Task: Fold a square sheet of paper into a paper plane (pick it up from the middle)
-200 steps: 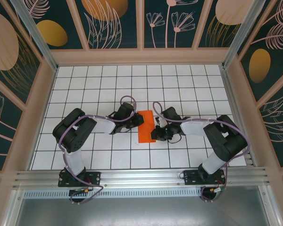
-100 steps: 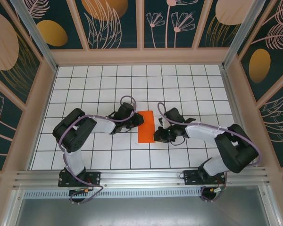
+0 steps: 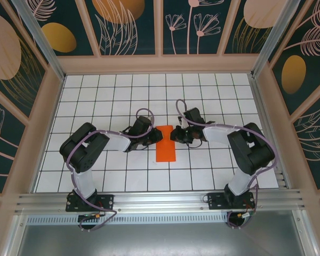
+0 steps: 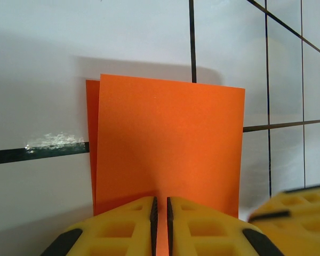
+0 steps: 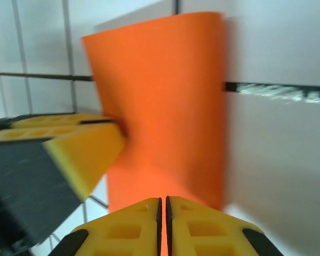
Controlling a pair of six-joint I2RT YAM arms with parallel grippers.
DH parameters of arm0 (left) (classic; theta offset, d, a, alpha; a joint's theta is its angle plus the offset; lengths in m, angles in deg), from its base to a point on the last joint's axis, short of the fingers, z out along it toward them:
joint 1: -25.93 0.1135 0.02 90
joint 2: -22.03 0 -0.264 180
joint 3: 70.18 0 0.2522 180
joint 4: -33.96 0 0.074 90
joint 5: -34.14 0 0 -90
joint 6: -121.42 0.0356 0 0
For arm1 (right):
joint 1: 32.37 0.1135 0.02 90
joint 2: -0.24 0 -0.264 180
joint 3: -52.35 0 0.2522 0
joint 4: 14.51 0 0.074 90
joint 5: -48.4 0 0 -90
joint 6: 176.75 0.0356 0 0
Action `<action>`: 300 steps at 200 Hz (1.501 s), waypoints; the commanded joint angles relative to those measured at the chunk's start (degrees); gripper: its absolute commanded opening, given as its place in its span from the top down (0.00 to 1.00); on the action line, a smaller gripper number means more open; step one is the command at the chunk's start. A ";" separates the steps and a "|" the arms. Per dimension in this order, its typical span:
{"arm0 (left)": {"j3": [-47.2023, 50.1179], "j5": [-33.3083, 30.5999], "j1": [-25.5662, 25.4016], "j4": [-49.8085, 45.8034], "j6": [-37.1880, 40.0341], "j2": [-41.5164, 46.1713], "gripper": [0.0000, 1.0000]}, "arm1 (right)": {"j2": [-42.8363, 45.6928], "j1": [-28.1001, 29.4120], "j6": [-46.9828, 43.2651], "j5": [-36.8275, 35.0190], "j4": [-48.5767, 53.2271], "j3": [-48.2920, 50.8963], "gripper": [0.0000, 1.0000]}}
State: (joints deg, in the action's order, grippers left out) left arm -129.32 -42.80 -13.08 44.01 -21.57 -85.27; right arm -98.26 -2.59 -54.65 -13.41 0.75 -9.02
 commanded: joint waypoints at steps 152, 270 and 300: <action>1.57 -4.09 -0.02 -11.43 3.06 -6.77 0.85 | -5.94 -0.95 -0.94 -2.63 -1.85 -7.84 0.86; 1.11 -4.47 0.04 -13.10 4.55 -6.95 0.86 | -4.97 -1.08 -1.01 -7.37 -3.21 -8.62 0.87; 1.01 -4.34 -0.01 -13.01 4.56 -7.21 0.86 | -8.30 -0.73 -0.28 -4.81 -4.45 -9.91 0.87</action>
State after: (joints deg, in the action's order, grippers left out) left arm -130.48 -42.78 -13.10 41.63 -19.21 -85.49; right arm -105.67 -3.86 -55.03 -19.07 -2.38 -16.91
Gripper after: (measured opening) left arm 0.140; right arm 0.131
